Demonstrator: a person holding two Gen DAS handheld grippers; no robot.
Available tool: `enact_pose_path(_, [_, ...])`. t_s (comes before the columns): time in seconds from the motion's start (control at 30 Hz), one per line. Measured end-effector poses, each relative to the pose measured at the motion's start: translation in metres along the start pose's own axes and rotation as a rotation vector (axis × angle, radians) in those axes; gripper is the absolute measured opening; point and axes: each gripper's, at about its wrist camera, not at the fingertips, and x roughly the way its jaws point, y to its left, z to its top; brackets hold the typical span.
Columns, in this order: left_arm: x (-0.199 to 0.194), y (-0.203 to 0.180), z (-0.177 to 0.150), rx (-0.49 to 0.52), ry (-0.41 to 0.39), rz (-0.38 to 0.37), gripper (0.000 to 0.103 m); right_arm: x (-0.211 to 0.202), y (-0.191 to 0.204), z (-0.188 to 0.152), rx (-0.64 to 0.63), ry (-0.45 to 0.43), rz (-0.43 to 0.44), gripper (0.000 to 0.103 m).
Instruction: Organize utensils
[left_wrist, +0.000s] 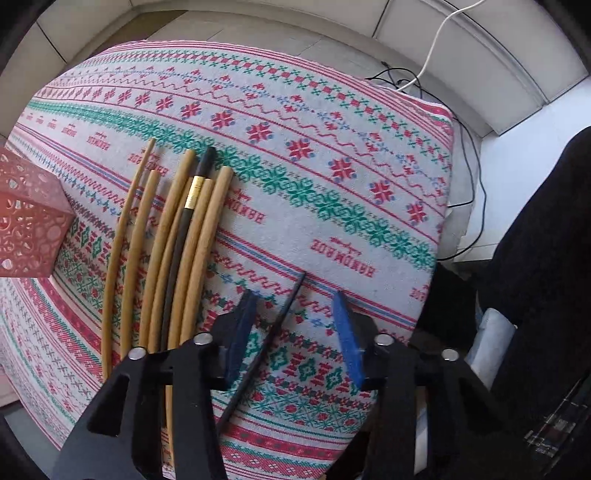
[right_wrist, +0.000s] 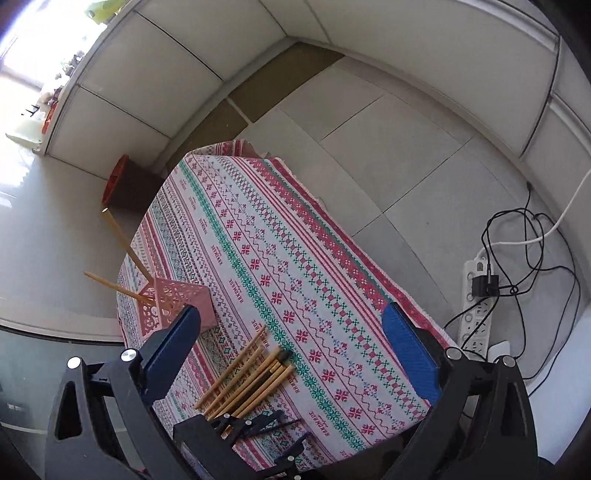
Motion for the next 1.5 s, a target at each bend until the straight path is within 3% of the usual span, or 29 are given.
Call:
enact_pose_path(0.07, [0.000,0.003,0.000,-0.006,-0.011,0.012,0.029,0.004,0.001,-0.002,0.002,0.018,-0.007,0.096])
enact_pose_path(0.17, [-0.005,0.010,-0.007,-0.023,-0.035,0.031,0.011,0.012,0.002,-0.006,0.001,0.030,-0.053,0.096])
enact_pose_path(0.3, [-0.020,0.018,-0.026,-0.036,-0.070,0.076,0.003,0.032,0.000,-0.014,0.013,0.085,-0.104,0.096])
enact_pose_path(0.37, [-0.039,0.028,-0.034,-0.065,-0.110,0.085,0.004,0.047,-0.002,-0.023,0.035,0.129,-0.115,0.092])
enact_pose_path(0.53, [-0.115,0.057,-0.063,-0.191,-0.304,0.087,0.003,0.084,-0.004,-0.057,0.087,0.278,-0.124,0.058])
enact_pose_path(0.73, [-0.170,0.058,-0.091,-0.279,-0.485,0.078,0.003,0.109,-0.012,-0.083,0.165,0.323,-0.181,0.041])
enact_pose_path(1.0, [-0.186,0.053,-0.101,-0.313,-0.570,0.073,0.003,0.128,0.001,-0.091,0.234,0.331,-0.183,0.035])
enact_pose_path(1.23, [-0.199,0.061,-0.117,-0.347,-0.613,0.079,0.003,0.130,0.016,-0.095,0.208,0.296,-0.257,0.030])
enact_pose_path(1.5, [-0.213,0.065,-0.123,-0.362,-0.661,0.089,0.003,0.138,0.032,-0.102,0.214,0.256,-0.290,0.030])
